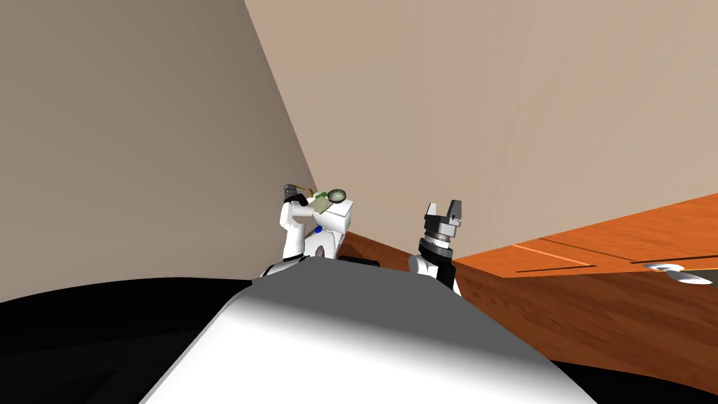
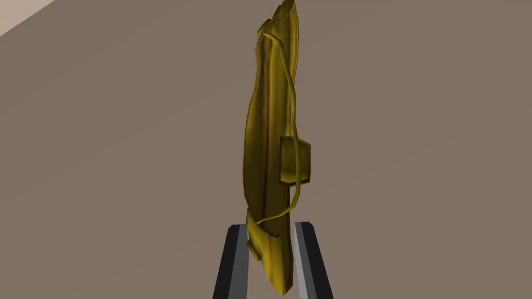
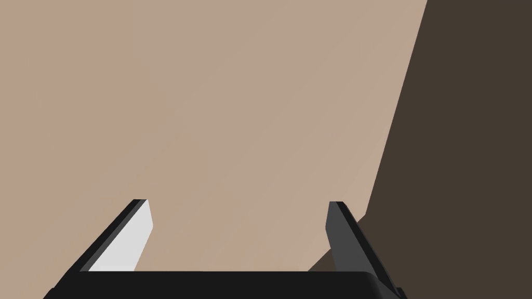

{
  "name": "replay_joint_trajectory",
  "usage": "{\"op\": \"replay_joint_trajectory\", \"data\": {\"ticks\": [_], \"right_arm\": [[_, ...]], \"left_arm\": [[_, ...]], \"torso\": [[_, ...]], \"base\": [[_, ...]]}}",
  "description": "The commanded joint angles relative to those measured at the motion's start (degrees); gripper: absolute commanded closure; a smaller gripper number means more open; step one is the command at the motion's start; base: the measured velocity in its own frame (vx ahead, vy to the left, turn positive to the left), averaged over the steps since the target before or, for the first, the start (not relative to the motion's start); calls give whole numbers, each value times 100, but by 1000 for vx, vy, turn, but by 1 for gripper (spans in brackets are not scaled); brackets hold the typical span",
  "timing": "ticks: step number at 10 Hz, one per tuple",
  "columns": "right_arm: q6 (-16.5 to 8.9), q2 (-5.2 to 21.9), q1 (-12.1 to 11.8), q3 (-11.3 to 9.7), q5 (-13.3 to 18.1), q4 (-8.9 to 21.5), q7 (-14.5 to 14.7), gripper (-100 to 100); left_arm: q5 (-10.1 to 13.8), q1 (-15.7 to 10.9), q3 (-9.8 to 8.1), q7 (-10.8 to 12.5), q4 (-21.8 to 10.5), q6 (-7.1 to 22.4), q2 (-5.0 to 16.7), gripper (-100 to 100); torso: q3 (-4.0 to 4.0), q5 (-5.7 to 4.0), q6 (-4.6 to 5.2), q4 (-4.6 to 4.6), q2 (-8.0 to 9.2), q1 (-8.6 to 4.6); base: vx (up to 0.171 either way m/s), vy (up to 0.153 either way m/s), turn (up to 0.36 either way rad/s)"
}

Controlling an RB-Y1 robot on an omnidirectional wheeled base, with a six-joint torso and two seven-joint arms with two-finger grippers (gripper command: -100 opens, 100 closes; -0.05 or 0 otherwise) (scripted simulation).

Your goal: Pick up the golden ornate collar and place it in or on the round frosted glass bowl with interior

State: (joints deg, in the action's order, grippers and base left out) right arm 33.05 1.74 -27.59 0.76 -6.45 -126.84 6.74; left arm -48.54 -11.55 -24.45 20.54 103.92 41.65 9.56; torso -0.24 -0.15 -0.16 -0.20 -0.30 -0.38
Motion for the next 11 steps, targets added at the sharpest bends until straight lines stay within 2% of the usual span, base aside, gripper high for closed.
{"op": "replay_joint_trajectory", "data": {"ticks": [1, 2, 3, 4, 5, 6, 7, 8, 10, 11], "right_arm": [[0, 0, 0, 0, 0, 0, 0, 0], [0, 0, 0, 0, 0, 0, 0, 0], [0, 0, 0, 0, 0, 0, 0, 0], [0, 0, 0, 0, 0, 0, 0, 0], [0, 0, 0, 0, 0, 0, 0, 0], [0, 0, 0, 0, 0, 0, 0, 0], [0, 0, 0, 0, 0, 0, 0, 0], [0, 0, 0, 0, 0, 0, 0, 0], [0, 0, 0, 0, 0, 0, 0, 0], [0, 0, 0, 0, 0, 0, 0, 0]], "left_arm": [[-286, -286, -278, 140, -286, 136, -59, 100], [-312, -430, -278, 140, -298, 136, -59, 100], [-529, -626, -496, 245, -511, 263, -108, 100], [-529, -715, -496, 245, -511, 263, -108, 100], [-739, -942, -709, 350, -728, 392, -150, 100], [-739, -999, -709, 350, -728, 392, -150, 100], [-939, -1224, -916, 453, -948, 521, -183, 100], [-939, -1281, -916, 453, -948, 521, -183, 100], [-1311, -1702, -1306, 657, -1388, 779, -231, 100], [-1311, -1827, -1310, 657, -1388, 779, -231, 100]], "torso": [[0, 0, 0, 0, 0, 0], [-1, 2, -1, -2, 1, 1], [0, 0, 0, -1, 1, 1], [-4, 1, 0, -3, -5, -7], [-4, -1, -1, -3, -5, -4], [-6, 1, 0, -4, -9, -5], [-5, 3, -4, -4, -7, -1], [-6, 5, -5, -4, -8, 0], [-9, 7, -5, -6, -14, -6], [-14, 9, -7, -8, -21, -9]], "base": [[15, -54, -60], [15, -42, -22], [32, -67, -62], [32, -48, -26], [39, -52, -68], [33, -42, -31], [37, -49, -59], [38, -49, -25], [61, -79, -79], [62, -69, -15]]}}
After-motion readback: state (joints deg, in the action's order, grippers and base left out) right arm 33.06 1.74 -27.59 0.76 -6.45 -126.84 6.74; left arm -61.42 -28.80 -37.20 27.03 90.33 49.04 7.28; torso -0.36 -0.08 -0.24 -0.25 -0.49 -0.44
